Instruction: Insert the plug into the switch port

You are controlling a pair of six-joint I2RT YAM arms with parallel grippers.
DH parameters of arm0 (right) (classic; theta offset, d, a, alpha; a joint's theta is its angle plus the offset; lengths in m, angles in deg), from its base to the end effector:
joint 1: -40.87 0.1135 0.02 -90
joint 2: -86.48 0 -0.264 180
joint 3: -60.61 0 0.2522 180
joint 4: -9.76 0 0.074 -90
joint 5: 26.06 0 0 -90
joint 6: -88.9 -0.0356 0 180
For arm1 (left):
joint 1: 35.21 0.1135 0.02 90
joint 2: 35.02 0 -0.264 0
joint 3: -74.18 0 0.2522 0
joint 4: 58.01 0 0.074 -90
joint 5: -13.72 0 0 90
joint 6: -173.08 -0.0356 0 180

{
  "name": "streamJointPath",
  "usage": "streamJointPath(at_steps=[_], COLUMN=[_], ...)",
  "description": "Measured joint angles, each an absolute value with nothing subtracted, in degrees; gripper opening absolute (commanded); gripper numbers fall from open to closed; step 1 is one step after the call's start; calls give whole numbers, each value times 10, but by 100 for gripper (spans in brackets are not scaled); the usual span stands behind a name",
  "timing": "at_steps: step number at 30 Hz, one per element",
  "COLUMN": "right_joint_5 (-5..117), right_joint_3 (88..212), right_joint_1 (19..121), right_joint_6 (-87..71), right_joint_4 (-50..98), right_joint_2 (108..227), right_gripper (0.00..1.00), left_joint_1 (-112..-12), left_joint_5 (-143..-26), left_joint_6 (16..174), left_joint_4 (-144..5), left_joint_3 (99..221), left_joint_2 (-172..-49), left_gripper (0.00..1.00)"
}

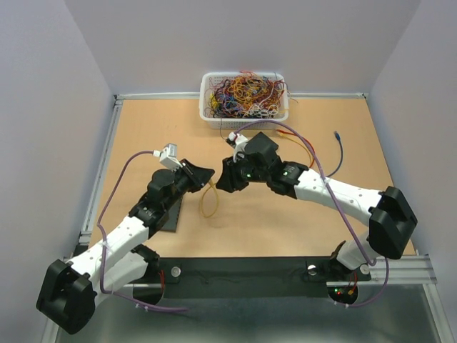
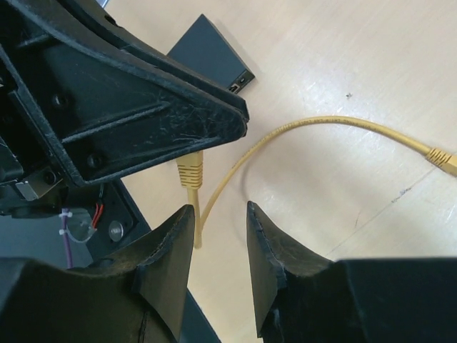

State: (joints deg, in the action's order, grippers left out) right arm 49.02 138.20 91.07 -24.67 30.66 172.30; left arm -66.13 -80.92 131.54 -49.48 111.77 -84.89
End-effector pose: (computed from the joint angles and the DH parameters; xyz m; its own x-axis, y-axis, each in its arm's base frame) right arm 0.2138 0.2710 0.2879 -0.6400 -0.1646 -0.7505 -0.6878 0.5581 0.4642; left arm 0.1748 -0.1081 0.2545 -0.4724 -0.5867 -0.6578 0.3436 0.5647 -0.7504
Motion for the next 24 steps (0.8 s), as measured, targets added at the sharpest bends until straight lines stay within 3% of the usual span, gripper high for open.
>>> streamJointPath(at_steps=[24], right_joint_5=[501], right_joint_3=[1419], right_joint_1=[933], right_joint_6=[-238], right_joint_4=[315], right_joint_2=[1762], right_gripper=[41], left_joint_1=[-678], left_joint_5=[-792], left_joint_6=[1315], left_joint_4=[-498], left_joint_3=[1124], left_joint_2=[-862], left_gripper=[0])
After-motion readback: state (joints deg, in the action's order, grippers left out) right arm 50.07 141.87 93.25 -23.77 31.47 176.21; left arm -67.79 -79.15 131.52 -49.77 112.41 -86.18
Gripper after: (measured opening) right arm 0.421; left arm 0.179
